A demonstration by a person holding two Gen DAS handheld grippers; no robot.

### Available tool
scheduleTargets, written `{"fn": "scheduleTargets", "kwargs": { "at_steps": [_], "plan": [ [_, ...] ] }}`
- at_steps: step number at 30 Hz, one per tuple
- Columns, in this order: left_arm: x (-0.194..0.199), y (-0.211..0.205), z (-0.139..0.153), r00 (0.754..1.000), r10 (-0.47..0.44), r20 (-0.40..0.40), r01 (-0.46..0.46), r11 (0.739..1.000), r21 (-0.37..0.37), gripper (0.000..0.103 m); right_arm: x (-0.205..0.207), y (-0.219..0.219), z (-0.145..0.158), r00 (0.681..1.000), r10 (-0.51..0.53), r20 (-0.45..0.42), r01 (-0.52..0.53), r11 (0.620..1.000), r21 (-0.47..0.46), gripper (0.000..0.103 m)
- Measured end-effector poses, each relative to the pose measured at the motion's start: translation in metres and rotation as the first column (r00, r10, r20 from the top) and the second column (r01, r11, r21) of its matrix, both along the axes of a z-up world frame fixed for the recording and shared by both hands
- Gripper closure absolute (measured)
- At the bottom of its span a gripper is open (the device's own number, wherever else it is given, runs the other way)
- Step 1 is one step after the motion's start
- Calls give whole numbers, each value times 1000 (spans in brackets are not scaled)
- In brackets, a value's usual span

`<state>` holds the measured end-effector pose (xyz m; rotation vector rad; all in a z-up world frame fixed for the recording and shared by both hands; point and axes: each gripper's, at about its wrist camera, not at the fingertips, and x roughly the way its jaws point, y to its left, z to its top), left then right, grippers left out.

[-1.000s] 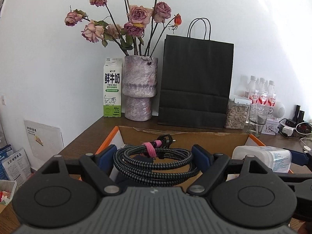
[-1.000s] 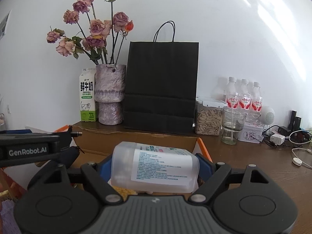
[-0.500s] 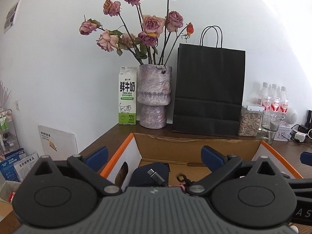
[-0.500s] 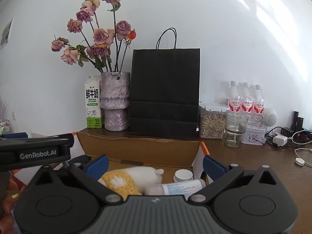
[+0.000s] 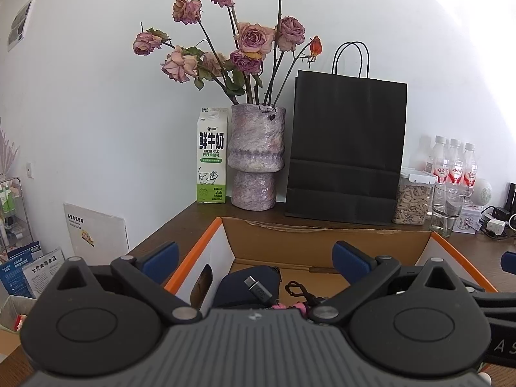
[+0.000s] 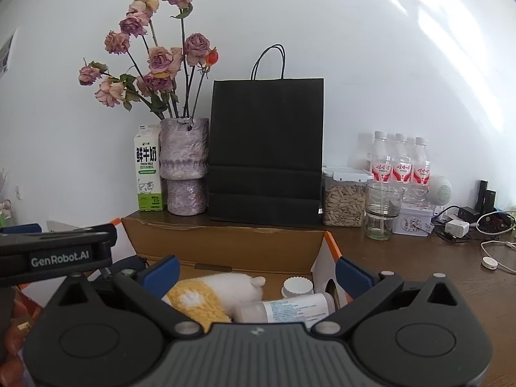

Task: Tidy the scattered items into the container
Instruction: 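Lower the jar and cable into the box and open both grippers, then withdraw both grippers from the box back toward the table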

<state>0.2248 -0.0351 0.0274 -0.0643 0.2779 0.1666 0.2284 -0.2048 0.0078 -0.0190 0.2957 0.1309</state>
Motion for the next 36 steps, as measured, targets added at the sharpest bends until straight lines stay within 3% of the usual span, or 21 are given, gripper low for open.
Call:
{"fn": "scheduleTargets", "kwargs": {
  "at_steps": [18,25,36],
  "plan": [
    [-20,4,22,999,-14,46,15,999,-33,0,-14,-3,13,1000,-21,0,21,1000,-13,0],
    [-47,5,38,993,-90,79,96,993,-73,0,-39,-1,27,999,14,34,-13,1000,-25,0],
    [-92,6,43,987,-145,69,149,987,-59,0,-86,1,32,998,54,44,-53,998,-23,0]
  ]
}}
